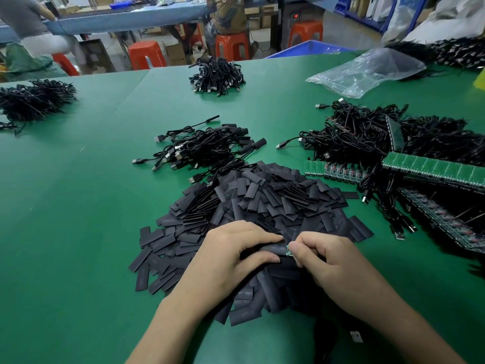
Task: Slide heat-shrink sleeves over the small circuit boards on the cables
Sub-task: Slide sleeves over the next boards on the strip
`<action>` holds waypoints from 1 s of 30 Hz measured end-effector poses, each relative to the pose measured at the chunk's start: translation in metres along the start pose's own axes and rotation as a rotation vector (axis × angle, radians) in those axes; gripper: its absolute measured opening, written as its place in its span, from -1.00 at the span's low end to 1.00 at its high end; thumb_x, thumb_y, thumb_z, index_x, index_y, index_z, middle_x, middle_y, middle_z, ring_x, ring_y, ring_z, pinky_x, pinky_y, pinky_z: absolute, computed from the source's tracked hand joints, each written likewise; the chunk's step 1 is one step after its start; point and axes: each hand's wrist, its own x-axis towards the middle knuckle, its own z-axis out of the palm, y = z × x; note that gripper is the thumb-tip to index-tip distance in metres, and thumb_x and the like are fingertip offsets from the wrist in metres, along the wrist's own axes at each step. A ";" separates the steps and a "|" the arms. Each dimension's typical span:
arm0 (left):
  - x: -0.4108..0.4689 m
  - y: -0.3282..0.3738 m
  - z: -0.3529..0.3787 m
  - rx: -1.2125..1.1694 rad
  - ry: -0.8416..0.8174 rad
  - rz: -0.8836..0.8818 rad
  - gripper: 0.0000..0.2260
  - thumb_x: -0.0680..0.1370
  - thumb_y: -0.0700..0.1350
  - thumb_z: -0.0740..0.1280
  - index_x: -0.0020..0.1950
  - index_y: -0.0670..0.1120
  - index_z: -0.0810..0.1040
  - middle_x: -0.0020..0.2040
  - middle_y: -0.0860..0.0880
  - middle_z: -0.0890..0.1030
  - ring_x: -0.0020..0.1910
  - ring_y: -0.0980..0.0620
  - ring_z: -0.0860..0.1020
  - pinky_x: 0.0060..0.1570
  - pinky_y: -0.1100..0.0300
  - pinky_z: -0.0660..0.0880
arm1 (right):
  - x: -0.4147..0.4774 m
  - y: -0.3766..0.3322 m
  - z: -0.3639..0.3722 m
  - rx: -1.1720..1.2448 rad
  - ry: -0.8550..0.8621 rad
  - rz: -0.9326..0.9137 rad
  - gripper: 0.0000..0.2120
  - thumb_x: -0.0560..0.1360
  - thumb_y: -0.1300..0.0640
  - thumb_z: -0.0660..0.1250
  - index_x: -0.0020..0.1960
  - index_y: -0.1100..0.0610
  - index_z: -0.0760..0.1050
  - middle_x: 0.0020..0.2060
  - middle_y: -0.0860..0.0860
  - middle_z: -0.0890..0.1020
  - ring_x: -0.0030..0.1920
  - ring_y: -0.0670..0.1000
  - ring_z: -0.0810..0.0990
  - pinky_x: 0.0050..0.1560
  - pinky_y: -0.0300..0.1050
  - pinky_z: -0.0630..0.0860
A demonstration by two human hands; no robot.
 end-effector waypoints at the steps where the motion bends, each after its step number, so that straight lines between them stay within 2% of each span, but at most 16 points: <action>1: 0.000 0.001 0.002 -0.007 0.003 0.004 -0.79 0.50 -0.03 0.52 0.12 -0.03 0.73 -0.03 0.12 0.69 0.00 0.20 0.62 0.04 0.24 0.55 | 0.000 0.000 0.000 0.001 -0.004 0.000 -0.66 0.62 -0.04 0.27 -0.30 0.06 0.44 -0.54 -0.12 0.35 -0.49 -0.13 0.28 -0.42 -0.27 0.24; 6: 0.000 0.003 0.006 -0.038 0.011 0.030 -0.85 0.53 -0.05 0.52 0.08 0.00 0.72 -0.04 0.16 0.67 -0.02 0.19 0.61 0.01 0.23 0.54 | -0.001 0.000 0.002 0.023 -0.028 0.009 -0.69 0.63 -0.03 0.27 -0.26 0.03 0.50 -0.53 -0.15 0.38 -0.49 -0.14 0.30 -0.42 -0.28 0.23; 9: 0.001 0.001 0.005 -0.059 0.041 -0.005 -0.85 0.52 -0.04 0.52 0.07 -0.02 0.73 -0.05 0.16 0.68 -0.02 0.18 0.62 0.02 0.23 0.55 | 0.000 -0.001 -0.003 0.103 -0.042 0.021 -0.77 0.63 0.00 0.28 -0.18 0.02 0.55 -0.48 -0.18 0.49 -0.45 -0.19 0.41 -0.36 -0.34 0.30; 13: 0.000 0.000 0.002 -0.081 0.098 -0.029 -0.85 0.51 -0.06 0.53 0.05 -0.05 0.73 -0.04 0.13 0.68 -0.01 0.14 0.64 0.04 0.23 0.55 | 0.001 -0.001 -0.009 0.162 -0.049 0.036 -0.84 0.62 0.05 0.29 -0.12 0.01 0.56 -0.45 -0.12 0.50 -0.43 -0.14 0.41 -0.37 -0.24 0.32; 15: 0.000 0.001 0.001 -0.080 0.103 -0.024 -0.85 0.51 -0.06 0.52 0.06 -0.05 0.73 -0.04 0.13 0.68 -0.01 0.14 0.64 0.03 0.25 0.54 | 0.001 0.000 -0.009 0.137 -0.040 0.027 -0.85 0.62 0.05 0.30 -0.10 0.02 0.57 -0.45 -0.12 0.49 -0.42 -0.15 0.39 -0.37 -0.25 0.29; 17: -0.001 0.002 0.001 -0.075 0.111 -0.014 -0.85 0.51 -0.07 0.53 0.06 -0.05 0.73 -0.03 0.13 0.67 0.00 0.14 0.64 0.04 0.27 0.52 | 0.001 0.000 -0.009 0.105 -0.028 0.012 -0.86 0.62 0.03 0.31 -0.08 0.02 0.58 -0.41 -0.03 0.51 -0.41 -0.15 0.40 -0.37 -0.23 0.29; 20: -0.001 0.003 0.003 -0.074 0.133 0.006 -0.86 0.52 -0.09 0.52 0.06 -0.06 0.73 -0.02 0.13 0.67 0.01 0.14 0.63 0.04 0.27 0.52 | 0.001 -0.001 -0.009 0.097 -0.009 0.001 -0.85 0.62 0.03 0.31 -0.09 0.01 0.58 -0.37 0.05 0.54 -0.39 -0.13 0.42 -0.35 -0.21 0.31; 24: -0.001 0.004 0.006 -0.083 0.142 0.017 -0.87 0.53 -0.09 0.52 0.06 -0.04 0.73 -0.02 0.14 0.66 0.01 0.13 0.63 0.03 0.22 0.53 | 0.001 -0.001 -0.006 0.094 0.006 0.001 -0.84 0.61 0.05 0.31 -0.13 0.01 0.57 -0.42 -0.06 0.52 -0.40 -0.11 0.42 -0.35 -0.22 0.32; 27: -0.001 0.005 0.008 -0.091 0.120 0.026 -0.88 0.54 -0.09 0.51 0.06 -0.02 0.71 -0.02 0.16 0.65 0.01 0.14 0.62 0.03 0.23 0.52 | 0.001 -0.002 -0.003 0.074 0.029 -0.027 -0.84 0.59 0.05 0.33 -0.16 0.01 0.57 -0.34 -0.01 0.59 -0.31 -0.01 0.53 -0.24 -0.13 0.42; 30: -0.001 0.005 0.008 -0.081 0.119 0.031 -0.89 0.55 -0.08 0.50 0.06 -0.01 0.71 -0.02 0.17 0.65 0.00 0.15 0.62 0.03 0.25 0.50 | 0.001 -0.003 -0.002 0.063 0.043 -0.042 -0.84 0.59 0.02 0.31 -0.16 -0.01 0.56 -0.29 -0.02 0.62 -0.27 -0.03 0.56 -0.16 -0.08 0.46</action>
